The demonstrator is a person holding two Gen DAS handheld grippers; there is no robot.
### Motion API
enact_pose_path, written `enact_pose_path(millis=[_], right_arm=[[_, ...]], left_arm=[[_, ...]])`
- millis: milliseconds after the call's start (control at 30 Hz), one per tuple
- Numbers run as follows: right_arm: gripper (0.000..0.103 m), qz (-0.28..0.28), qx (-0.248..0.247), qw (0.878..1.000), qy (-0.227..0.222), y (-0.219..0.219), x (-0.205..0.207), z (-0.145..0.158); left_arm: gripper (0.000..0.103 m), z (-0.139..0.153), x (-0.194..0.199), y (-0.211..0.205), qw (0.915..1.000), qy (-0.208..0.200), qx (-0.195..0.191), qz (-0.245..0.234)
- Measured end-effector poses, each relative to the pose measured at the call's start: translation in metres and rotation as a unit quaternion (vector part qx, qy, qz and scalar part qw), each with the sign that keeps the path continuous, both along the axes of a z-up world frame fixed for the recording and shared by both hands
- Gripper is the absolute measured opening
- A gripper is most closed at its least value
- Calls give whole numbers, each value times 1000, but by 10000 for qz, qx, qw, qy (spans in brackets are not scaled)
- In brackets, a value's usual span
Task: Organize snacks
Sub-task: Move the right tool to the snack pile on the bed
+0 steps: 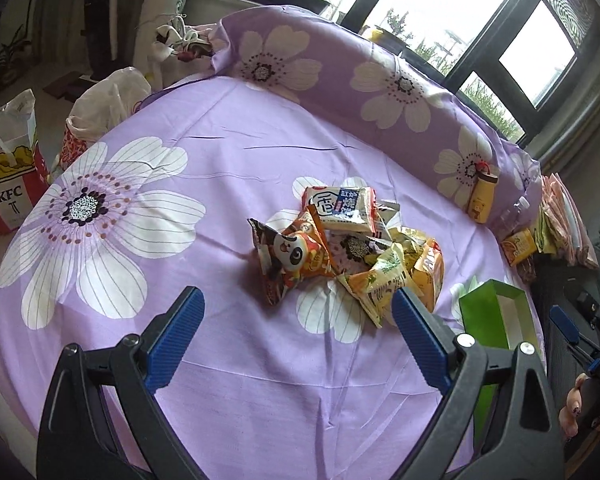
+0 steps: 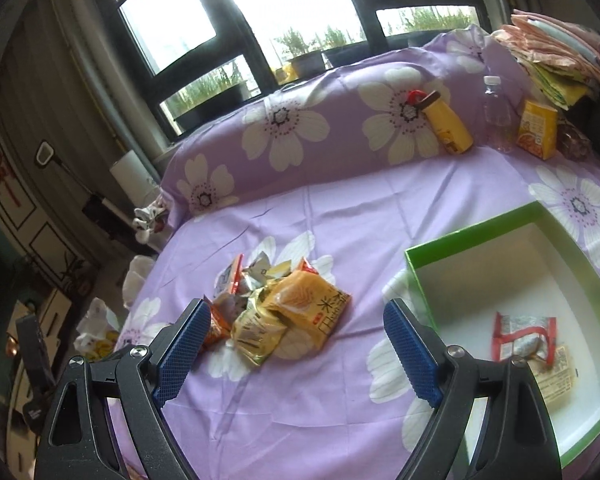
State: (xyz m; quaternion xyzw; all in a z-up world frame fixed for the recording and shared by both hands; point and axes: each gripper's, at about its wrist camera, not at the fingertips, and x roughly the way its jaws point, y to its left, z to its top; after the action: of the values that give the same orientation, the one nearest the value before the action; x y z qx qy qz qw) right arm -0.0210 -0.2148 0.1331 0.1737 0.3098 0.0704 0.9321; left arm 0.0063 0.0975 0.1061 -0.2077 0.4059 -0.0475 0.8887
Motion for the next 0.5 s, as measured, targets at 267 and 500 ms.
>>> enact_pose_path(millis=[267, 500], right_arm=[[88, 813, 26, 9935, 800, 80, 98, -4], [88, 2171, -2592, 9256, 1700, 190, 198, -39]], left_arm=[[97, -1, 4, 23, 9995, 131, -198, 227], [97, -3, 4, 45, 9979, 180, -487, 393]])
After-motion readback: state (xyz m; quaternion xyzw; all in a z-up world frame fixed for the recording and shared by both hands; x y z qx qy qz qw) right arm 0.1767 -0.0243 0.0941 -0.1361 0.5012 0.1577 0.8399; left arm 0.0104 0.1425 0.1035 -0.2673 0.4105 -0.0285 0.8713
